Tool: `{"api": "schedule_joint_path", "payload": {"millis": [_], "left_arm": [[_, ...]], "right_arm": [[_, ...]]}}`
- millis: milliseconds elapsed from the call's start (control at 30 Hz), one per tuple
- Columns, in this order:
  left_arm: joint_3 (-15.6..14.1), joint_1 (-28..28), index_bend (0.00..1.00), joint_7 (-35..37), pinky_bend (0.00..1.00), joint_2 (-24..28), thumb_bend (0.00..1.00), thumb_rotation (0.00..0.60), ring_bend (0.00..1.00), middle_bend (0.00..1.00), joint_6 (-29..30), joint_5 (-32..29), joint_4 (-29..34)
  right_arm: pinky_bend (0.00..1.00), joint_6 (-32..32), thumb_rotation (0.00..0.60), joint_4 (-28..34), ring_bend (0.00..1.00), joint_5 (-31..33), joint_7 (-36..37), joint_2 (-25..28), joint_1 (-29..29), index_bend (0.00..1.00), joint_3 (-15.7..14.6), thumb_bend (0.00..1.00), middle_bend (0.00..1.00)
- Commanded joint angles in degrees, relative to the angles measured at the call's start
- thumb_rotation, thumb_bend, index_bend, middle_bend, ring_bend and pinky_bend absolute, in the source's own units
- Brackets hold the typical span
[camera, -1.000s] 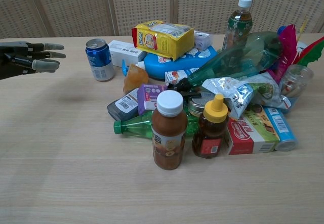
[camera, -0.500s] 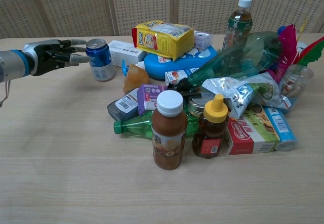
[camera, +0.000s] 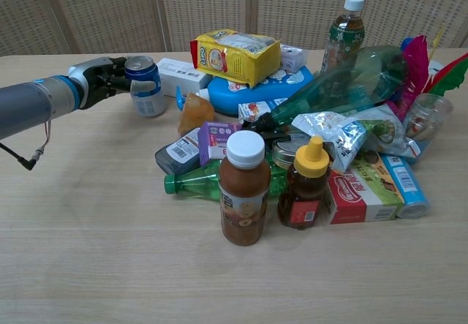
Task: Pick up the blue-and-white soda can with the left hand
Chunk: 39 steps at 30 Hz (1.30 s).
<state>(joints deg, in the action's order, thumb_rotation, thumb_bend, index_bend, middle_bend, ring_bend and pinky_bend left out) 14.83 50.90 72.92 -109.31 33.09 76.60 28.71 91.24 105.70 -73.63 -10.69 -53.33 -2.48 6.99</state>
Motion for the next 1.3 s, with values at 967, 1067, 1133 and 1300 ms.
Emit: {"api": "schedule_joint_path", "payload": {"millis": [967, 1067, 1133, 1300], "left_arm": [[8.9, -13.9, 0.58, -10.1, 0.37, 26.7, 0.47, 0.6, 0.51, 0.49, 13.2, -7.6, 40.2], [10.2, -16.2, 0.57, -11.6, 0.37, 33.3, 0.46, 0.6, 0.51, 0.48, 14.4, -8.2, 49.1], [11.0, -17.4, 0.57, -12.6, 0.37, 36.6, 0.46, 0.6, 0.51, 0.48, 15.6, -8.6, 53.8], [13.7, -20.6, 0.57, -13.1, 0.37, 44.5, 0.45, 0.6, 0.51, 0.48, 18.0, -10.2, 64.6]], "right_arm": [[0.0, -2.6, 0.39, -2.3, 0.0, -2.1, 3.1, -2.3, 1.3, 0.0, -0.1, 0.18, 0.0], [0.0, -3.4, 0.391, -3.2, 0.0, -2.6, 3.9, -3.2, 1.7, 0.0, -0.2, 0.18, 0.0], [0.0, -3.6, 0.39, -3.8, 0.0, -2.8, 4.6, -3.7, 1.9, 0.0, -0.3, 0.18, 0.0], [0.0, -4.1, 0.391, -5.3, 0.0, -3.7, 6.4, -4.8, 2.2, 0.0, -0.5, 0.18, 0.0]]}}
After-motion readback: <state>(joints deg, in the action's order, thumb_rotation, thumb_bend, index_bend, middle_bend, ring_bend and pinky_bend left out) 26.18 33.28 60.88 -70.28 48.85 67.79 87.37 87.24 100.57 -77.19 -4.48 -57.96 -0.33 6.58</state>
